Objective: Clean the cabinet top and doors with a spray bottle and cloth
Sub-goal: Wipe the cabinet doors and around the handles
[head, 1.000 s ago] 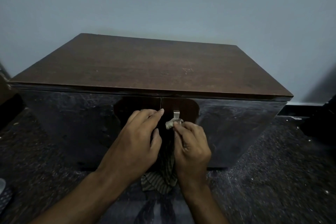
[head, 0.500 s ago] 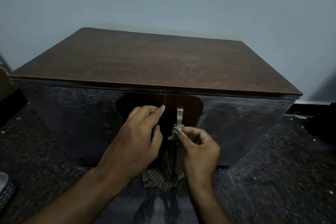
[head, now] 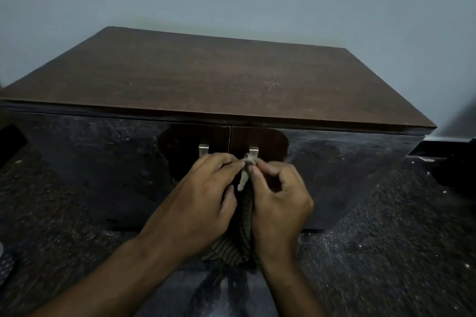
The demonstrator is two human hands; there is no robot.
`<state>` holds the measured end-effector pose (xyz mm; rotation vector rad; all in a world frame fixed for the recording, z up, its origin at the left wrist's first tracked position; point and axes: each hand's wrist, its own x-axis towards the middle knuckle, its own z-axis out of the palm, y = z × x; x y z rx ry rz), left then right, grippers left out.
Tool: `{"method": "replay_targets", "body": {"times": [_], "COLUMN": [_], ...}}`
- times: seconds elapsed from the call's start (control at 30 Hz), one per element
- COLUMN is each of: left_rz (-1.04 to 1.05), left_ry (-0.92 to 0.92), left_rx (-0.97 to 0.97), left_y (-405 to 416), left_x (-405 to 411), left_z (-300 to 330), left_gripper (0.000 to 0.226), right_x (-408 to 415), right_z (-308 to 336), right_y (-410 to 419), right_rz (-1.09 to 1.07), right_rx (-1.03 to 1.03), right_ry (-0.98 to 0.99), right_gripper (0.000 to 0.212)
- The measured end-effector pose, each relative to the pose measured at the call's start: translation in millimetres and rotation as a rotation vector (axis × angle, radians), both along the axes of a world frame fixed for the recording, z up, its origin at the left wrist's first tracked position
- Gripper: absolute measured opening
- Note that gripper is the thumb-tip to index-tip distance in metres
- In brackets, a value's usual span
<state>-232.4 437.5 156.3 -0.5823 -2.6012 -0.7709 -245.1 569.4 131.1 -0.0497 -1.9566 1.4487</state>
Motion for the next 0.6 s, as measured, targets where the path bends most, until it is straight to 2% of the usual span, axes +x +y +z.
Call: {"method": "replay_targets", "body": {"times": [0.17,0.27,0.37,0.43,0.53,0.6], "left_rz": [0.027,0.024,0.036,0.036,0.028,0.025], "left_ry": [-0.028,-0.043,-0.05,-0.062,-0.073,-0.077], "left_rx": [0.013,0.012,0.013,0.018,0.031,0.036], "left_y": [3.1,4.0,3.6,4.6,6.2,6.9], "left_x": [-1.0,-0.7,-2.2,-2.4,-1.5,-0.3], "left_z": [-3.5,-2.8,-4.3,-3.7,-1.6,-0.7], "left_gripper": [0.049,0.05,0.049,0.05,0.05,0.051], "right_x": [3.1,3.7,3.8,1.2,-1.2,-0.9], "right_z": [-29.3,-20.1,-14.0,-17.9,-28.3,-29.1], "right_y": [-3.4,-4.2,-2.9,-3.1,-3.6,-0.1], "right_rz": [-0.008,-0.021,0.027,0.048,0.035,0.023], "right_rx": [-0.165,-0.176,-0.08,-0.068,-0.264,-0.34], "right_ry": [-0.127,0.013,0.116,0.069,-0.161,-0.196], "right_gripper": [0.027,0.021,0.011,0.013,0.023,0.027]}}
